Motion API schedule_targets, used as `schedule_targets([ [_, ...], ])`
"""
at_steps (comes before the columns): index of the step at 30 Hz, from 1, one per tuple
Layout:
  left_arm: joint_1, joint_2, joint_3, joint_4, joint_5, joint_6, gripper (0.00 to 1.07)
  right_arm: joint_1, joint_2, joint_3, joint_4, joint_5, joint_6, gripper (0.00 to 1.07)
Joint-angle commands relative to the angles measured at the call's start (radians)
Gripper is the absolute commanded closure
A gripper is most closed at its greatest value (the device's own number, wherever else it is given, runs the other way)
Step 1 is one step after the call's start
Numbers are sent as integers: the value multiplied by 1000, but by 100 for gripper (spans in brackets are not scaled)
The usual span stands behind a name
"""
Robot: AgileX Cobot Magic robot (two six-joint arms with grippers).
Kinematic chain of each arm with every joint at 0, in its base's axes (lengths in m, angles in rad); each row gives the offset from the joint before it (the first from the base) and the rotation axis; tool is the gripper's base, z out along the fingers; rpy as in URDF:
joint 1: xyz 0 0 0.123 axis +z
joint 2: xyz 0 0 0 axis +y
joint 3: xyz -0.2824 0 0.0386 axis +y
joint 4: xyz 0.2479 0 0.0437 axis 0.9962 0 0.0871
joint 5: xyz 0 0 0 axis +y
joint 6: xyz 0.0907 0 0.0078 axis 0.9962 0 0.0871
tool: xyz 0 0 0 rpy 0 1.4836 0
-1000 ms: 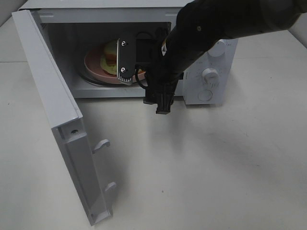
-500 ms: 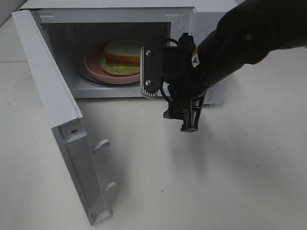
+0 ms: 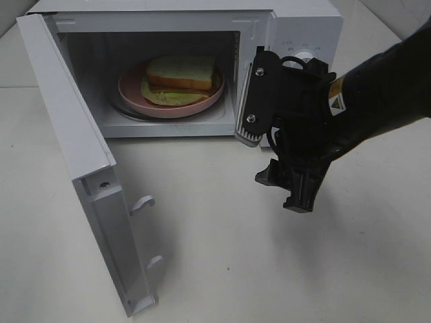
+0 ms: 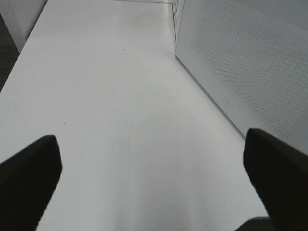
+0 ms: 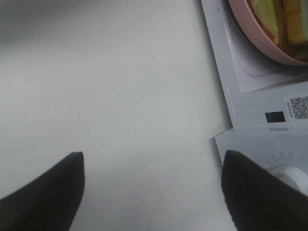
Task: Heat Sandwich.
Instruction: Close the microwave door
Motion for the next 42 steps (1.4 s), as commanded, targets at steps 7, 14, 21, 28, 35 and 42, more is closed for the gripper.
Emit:
schedule_targets([
  [7,2,-17,0,-6,-5,-4,9,1,-144,75,5,13,318,32],
  [14,2,-17,0,-6,-5,-4,9,1,-248,75,4,164,637,32],
  [21,2,-17,0,-6,-5,-4,9,1,-345,75,6,300,711,32],
  [28,2,-17,0,-6,-5,-4,9,1,-513,75,6,472,737,32],
  [35,2,-17,0,-6,-5,-4,9,1,-666,75,6,582,737,32],
  [42,2,-17,0,-6,-5,-4,9,1,-834,75,7,773,737,32],
])
